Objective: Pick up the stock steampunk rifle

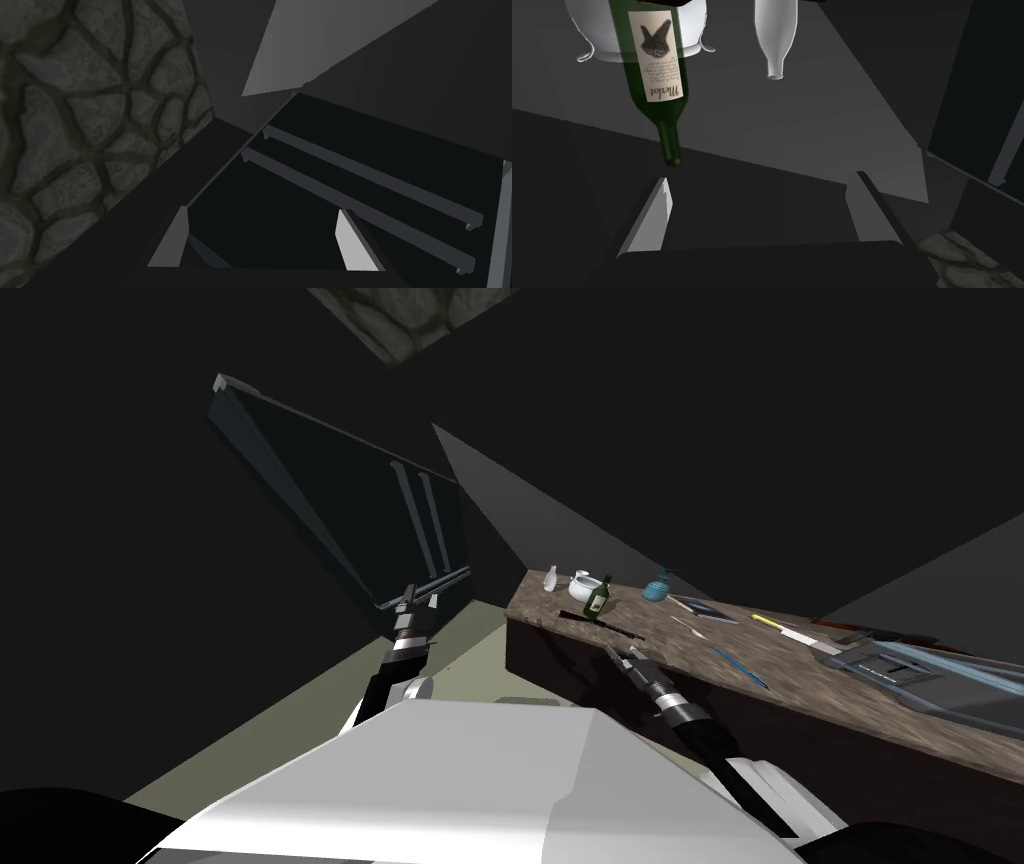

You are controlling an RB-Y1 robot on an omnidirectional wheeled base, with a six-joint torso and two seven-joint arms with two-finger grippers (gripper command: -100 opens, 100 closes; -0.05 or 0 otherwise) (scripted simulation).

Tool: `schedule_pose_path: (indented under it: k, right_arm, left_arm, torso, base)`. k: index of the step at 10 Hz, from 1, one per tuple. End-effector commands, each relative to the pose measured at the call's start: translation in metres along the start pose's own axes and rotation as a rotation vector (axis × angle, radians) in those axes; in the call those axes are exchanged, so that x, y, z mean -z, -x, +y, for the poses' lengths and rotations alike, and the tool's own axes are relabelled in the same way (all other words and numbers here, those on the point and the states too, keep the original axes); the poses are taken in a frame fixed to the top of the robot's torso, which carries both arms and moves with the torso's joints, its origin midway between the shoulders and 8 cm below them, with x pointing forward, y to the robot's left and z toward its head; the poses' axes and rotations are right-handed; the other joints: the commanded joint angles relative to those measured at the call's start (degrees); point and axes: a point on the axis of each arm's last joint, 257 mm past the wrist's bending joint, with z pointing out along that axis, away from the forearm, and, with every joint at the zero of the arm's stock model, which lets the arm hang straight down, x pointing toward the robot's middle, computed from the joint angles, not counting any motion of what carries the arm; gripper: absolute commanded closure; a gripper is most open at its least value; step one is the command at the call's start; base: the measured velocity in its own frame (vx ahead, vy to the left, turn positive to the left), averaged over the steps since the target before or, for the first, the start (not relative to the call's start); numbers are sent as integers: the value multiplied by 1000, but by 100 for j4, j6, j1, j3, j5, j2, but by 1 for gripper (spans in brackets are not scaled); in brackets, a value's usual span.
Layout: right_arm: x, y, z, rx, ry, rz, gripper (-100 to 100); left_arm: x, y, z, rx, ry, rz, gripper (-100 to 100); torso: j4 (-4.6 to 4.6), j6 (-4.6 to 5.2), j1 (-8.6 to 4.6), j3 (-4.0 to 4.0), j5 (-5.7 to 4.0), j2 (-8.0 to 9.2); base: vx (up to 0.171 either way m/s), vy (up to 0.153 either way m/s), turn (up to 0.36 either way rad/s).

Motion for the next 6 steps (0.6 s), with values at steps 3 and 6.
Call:
schedule_pose_path:
  k: [3,6]
  right_arm:
    - [12,-18,-48,198,-49,118,-100]
    - [30,-34,-98,410,-85,248,-100]
  left_arm:
    - [0,0,0,0,0,0,0]
    - [0,0,0,0,0,0,0]
  torso:
    - [-2,0,9,-6,3,-9]
    - [-3,0,-20,-7,-3,-12]
  base:
    - [42,155,61]
    - [55,98,93]
